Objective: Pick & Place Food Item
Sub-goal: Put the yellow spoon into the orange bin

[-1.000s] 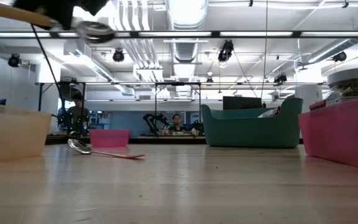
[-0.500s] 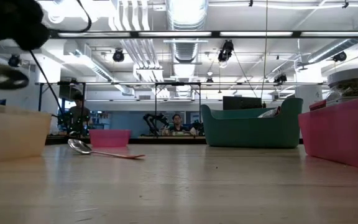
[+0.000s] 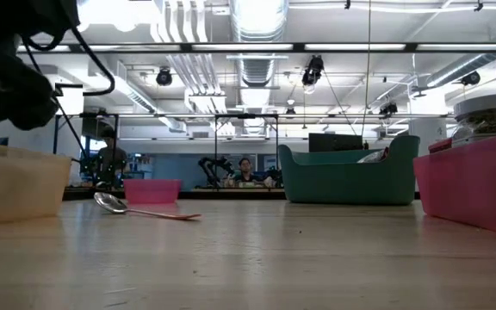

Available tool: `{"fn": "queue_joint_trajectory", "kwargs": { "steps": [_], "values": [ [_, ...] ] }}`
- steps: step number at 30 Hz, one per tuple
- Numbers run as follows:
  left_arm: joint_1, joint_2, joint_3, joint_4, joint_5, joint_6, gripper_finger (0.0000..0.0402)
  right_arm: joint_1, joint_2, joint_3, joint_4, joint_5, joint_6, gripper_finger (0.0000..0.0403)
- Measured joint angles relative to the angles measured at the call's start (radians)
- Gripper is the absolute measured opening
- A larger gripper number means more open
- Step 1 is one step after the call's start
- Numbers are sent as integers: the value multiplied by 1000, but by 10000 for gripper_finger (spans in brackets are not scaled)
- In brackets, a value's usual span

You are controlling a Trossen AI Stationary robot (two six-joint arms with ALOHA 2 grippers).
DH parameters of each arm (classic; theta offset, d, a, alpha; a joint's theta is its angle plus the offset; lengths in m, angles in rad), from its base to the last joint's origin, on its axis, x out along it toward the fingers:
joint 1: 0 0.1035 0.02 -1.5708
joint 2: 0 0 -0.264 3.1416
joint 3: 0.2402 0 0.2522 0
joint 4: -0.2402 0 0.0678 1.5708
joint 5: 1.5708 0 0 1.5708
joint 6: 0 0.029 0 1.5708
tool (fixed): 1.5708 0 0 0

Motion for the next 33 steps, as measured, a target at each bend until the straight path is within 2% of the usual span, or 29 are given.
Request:
{"fn": "queue_joint_trajectory", "kwargs": {
  "steps": [11, 33],
  "values": [
    [0, 0, -108, 159, -6, -54, 0, 0, 0, 0, 23, 0, 5, 210],
    [0, 2, -102, 154, -23, -46, 4, 0, 6, -2, 23, -2, 28, 210]
  ]
}}
